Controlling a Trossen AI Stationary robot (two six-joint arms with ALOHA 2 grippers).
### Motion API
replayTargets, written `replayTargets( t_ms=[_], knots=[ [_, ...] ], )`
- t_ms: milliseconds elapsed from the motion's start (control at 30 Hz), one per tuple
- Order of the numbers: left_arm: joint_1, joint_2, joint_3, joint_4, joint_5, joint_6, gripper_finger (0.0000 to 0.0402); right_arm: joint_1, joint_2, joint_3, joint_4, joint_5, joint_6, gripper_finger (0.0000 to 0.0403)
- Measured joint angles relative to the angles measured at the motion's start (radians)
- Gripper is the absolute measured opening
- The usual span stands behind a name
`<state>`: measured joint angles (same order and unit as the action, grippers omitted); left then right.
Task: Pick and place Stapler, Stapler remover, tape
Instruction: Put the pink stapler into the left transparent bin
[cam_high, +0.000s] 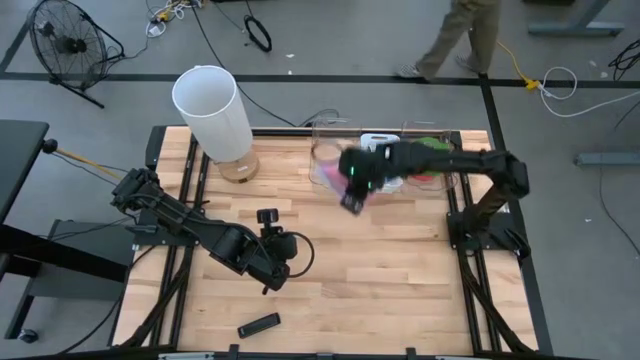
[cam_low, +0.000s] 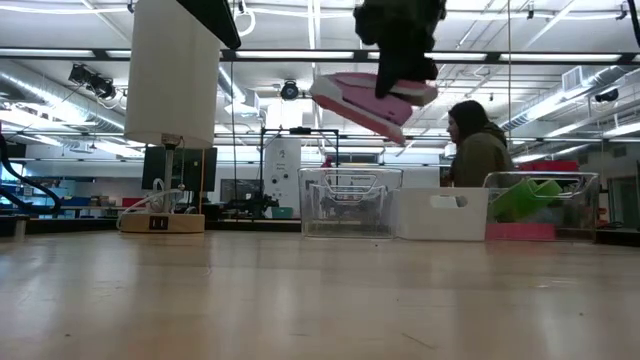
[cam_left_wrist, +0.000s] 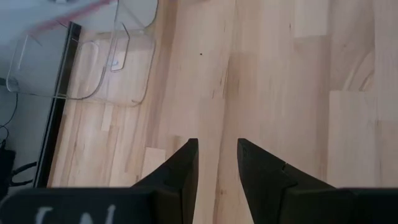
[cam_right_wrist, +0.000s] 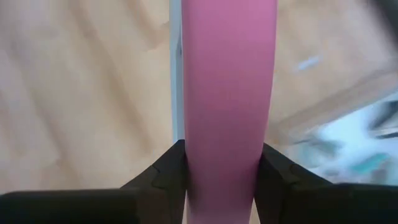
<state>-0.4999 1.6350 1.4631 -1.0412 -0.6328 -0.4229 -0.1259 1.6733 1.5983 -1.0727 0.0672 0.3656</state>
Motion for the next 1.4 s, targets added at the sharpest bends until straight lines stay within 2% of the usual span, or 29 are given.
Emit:
replayTargets(
  t_ms=[233, 400, 533, 800, 1167, 1400],
  knots=[
    [0.001, 0.0, 0.0, -0.007, 0.001, 0.045, 0.0115, -0.226, 0.015, 0.013, 0.058, -0.017, -0.07, 0.013],
    [0.015, 0.0, 0.0, -0.007, -0.001, 0.085, 0.0115, -0.309, 0.071, 0.013, 0.12, -0.052, -0.12, 0.013],
    [0.031, 0.0, 0.0, -0.007, -0.002, 0.106, 0.0115, -0.342, 0.121, 0.013, 0.198, -0.086, -0.171, 0.013],
    [0.052, 0.0, 0.0, -0.012, -0.002, 0.107, 0.0115, -0.421, 0.206, 0.013, 0.203, -0.068, -0.194, 0.013],
    [0.062, 0.0, 0.0, -0.012, -0.002, 0.121, 0.0115, -0.434, 0.304, 0.014, 0.202, -0.083, -0.192, 0.013],
    [0.065, 0.0, 0.0, -0.012, -0.002, 0.123, 0.0115, -0.434, 0.318, 0.016, 0.219, -0.094, -0.195, 0.013]
  ],
)
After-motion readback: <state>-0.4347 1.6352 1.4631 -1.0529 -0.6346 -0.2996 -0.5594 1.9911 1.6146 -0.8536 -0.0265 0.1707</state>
